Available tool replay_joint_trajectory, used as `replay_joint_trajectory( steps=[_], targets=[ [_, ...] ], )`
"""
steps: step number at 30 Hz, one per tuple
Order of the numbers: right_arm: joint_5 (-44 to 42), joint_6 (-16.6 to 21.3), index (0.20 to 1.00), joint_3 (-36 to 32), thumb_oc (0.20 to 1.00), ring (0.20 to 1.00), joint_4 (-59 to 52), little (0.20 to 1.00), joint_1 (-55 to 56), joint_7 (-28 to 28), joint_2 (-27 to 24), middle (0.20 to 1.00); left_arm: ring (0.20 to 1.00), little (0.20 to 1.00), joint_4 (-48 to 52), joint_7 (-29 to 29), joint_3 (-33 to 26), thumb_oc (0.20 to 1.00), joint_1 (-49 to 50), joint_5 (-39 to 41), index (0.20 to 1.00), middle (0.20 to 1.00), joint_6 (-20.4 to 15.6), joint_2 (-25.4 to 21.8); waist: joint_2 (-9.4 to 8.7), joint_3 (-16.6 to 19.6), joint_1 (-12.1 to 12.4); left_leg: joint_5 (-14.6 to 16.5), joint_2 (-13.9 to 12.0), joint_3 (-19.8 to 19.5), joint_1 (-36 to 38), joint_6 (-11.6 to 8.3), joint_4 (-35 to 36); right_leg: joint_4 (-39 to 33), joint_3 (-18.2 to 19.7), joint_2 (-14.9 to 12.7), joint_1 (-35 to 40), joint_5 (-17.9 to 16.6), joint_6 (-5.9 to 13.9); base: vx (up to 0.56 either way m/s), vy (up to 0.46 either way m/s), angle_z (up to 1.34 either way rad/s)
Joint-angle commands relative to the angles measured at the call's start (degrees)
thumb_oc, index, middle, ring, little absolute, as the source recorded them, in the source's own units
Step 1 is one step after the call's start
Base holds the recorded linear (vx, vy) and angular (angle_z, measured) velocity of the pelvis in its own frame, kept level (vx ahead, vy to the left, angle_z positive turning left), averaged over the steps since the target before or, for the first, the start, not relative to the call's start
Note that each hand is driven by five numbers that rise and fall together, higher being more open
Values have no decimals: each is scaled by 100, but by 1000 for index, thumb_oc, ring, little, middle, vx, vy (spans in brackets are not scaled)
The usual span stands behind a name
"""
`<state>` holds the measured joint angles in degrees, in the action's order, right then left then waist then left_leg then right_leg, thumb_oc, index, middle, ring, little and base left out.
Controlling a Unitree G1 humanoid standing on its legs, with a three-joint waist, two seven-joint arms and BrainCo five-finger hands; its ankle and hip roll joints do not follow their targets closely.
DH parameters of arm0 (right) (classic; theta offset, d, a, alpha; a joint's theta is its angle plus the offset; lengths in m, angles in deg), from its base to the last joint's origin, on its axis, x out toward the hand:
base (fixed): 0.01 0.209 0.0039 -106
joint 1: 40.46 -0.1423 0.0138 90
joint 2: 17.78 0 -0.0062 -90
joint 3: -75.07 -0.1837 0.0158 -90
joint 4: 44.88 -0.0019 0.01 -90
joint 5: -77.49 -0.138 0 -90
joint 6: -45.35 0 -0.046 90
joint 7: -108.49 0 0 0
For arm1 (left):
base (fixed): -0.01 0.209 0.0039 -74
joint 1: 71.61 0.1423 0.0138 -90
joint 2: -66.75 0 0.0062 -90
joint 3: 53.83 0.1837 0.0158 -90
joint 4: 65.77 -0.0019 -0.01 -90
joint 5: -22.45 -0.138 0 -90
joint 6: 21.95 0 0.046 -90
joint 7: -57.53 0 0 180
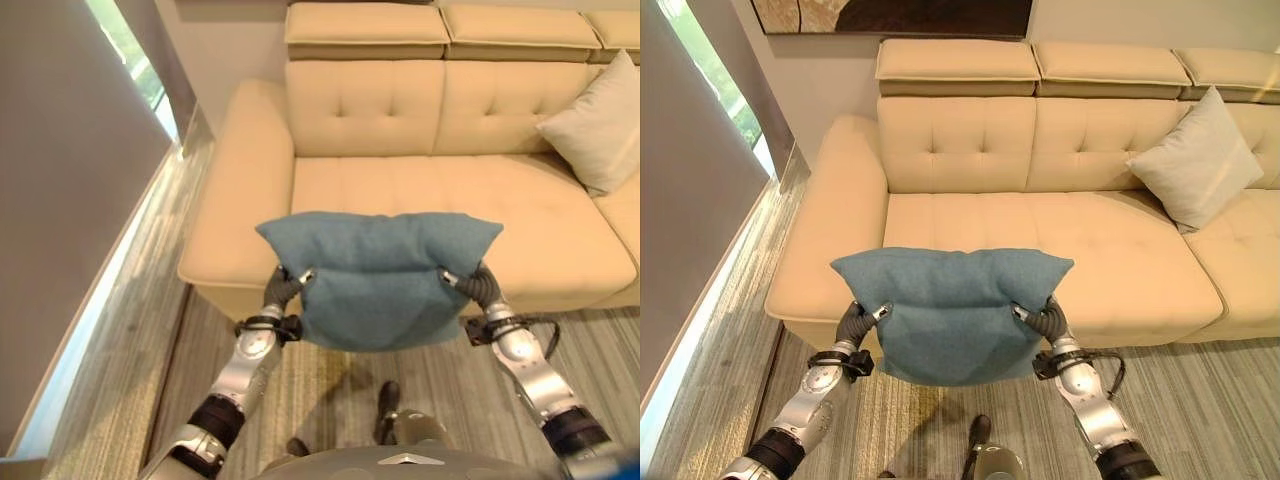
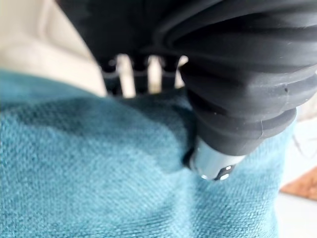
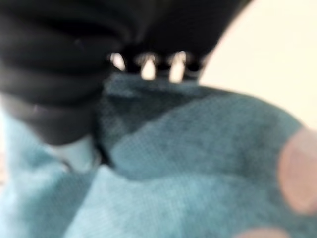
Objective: Pick up all the scattered cushions and arrange them neatly on the sofa.
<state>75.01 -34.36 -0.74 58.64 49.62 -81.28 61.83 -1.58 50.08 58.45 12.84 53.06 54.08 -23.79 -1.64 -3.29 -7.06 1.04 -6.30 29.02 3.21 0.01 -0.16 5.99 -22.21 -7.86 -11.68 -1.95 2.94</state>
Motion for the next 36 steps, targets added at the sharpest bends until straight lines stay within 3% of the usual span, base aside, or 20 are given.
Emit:
replay_joint_trajectory(
  steps=[1,3,4,6,7,8,9,12,14,15,21,25,27,28,30,31,33,35,36],
  targets=[
    [14,442,200,-128,200,200,-696,200,-252,85,-2,200,200,200,445,405,31,200,-198,-181,200,200,-272,107,-215,89,-167,144,-307,-337,-485,-651,-1442,-407,445,26,766,45,372,21,-164,-1],
    [-13,423,200,-106,200,200,-751,200,-249,94,-80,200,200,200,498,396,10,200,-102,-166,200,200,-257,118,-237,46,-132,-15,-555,-444,-677,-749,-2137,-537,502,178,938,149,229,47,-171,3],
    [-58,411,200,-100,200,200,-771,200,-236,103,-88,200,200,200,535,367,-11,200,-52,-134,200,200,-262,148,-237,40,-116,0,-560,-566,-745,-745,-2265,-576,539,210,992,185,191,58,-64,-15],
    [-92,381,200,-97,200,200,-779,200,-297,91,-110,200,200,200,587,351,-13,200,-56,-38,200,200,-224,210,-270,16,-66,116,-405,-889,-939,-651,-2098,-650,605,186,1030,195,223,57,46,-36],
    [-161,355,200,-107,200,200,-780,200,-353,78,-131,200,200,200,616,293,-5,200,-101,-77,200,200,-205,201,-320,13,8,276,-155,-1230,-1259,-524,-1720,-653,735,112,1027,204,288,123,164,-41],
    [-207,307,200,-98,200,200,-719,200,-425,53,-130,200,200,200,655,268,-24,200,-95,-96,200,200,-219,167,-268,-24,107,204,6,-1655,-1252,-476,-1158,-513,898,164,955,247,304,157,164,-39],
    [-221,313,200,-109,200,200,-719,200,-407,62,-120,200,200,200,642,285,-2,200,-100,-95,200,200,-209,165,-304,-14,104,113,22,-1719,-1360,-480,-1211,-507,906,128,968,258,322,167,152,-49],
    [-211,291,200,-150,200,200,-719,200,-361,82,-7,200,200,200,660,294,-64,200,-28,-93,200,200,-186,181,-180,-26,146,122,257,-1669,-1046,-319,-760,-172,1020,56,937,313,436,150,209,-46],
    [-210,290,200,-150,200,200,-720,200,-361,82,-6,200,200,200,660,295,-64,200,-27,-92,200,200,-186,180,-186,-26,158,114,263,-1655,-1031,-317,-740,-159,1034,49,930,319,439,74,165,-65],
    [-169,277,200,-129,200,200,-690,200,-428,109,98,200,200,200,749,320,-146,200,29,-123,200,200,-165,71,-137,-136,208,178,351,-1515,-861,-125,-636,507,1135,-104,649,307,549,67,191,-79],
    [-173,260,200,-65,200,200,-645,200,-435,209,237,200,200,200,748,333,-263,200,145,-160,200,200,-160,-12,-126,-191,267,320,505,-1398,-557,119,-504,1393,1217,-195,259,213,603,87,127,-32],
    [-132,229,200,20,200,200,-599,200,-537,248,211,200,200,200,771,335,-304,200,138,-153,200,200,-154,-4,-118,-159,262,373,612,-1371,-328,139,-272,994,1178,-149,-4,78,580,128,22,-10],
    [-191,214,200,42,200,200,-549,200,-621,229,213,200,200,200,752,306,-281,200,55,-117,200,200,-146,46,-168,-184,180,461,733,-1451,-180,142,-220,265,1268,-7,-274,-194,606,180,-44,-10],
    [-192,215,200,43,200,200,-546,200,-623,229,212,200,200,200,751,306,-282,200,53,-117,200,200,-146,48,-156,-188,177,470,723,-1456,-174,139,-222,243,1259,4,-254,-201,607,127,-38,-14],
    [-200,213,200,14,200,200,-549,200,-605,221,197,200,200,200,695,314,-261,200,-64,-79,200,200,-176,97,-217,-238,32,594,818,-1663,-76,128,-275,-57,1623,222,-413,-287,659,188,-64,-3],
    [-200,213,200,13,200,200,-550,200,-604,221,196,200,200,200,693,315,-260,200,-65,-78,200,200,-178,98,-212,-246,28,602,813,-1669,-71,128,-284,-66,1615,224,-397,-289,659,196,-73,19],
    [-188,242,200,-23,200,200,-535,200,-541,233,139,200,200,200,618,388,-175,200,-90,-93,200,200,-199,186,-248,-186,-29,750,881,-1811,-37,119,-410,-128,1892,340,-250,-277,576,181,-75,47],
    [-214,263,200,-106,200,200,-528,200,-447,216,91,200,200,200,595,432,-129,200,-87,8,200,200,-198,280,-233,-122,-93,793,829,-1852,-90,-43,-745,-123,1937,417,-110,-229,480,231,-149,91],
    [-224,280,200,-170,200,200,-561,200,-359,221,37,200,200,200,571,443,-100,200,-113,76,200,200,-196,327,-228,-101,-159,715,634,-1764,-250,-241,-1252,-175,1800,397,42,-186,402,210,-216,93]
  ],
)
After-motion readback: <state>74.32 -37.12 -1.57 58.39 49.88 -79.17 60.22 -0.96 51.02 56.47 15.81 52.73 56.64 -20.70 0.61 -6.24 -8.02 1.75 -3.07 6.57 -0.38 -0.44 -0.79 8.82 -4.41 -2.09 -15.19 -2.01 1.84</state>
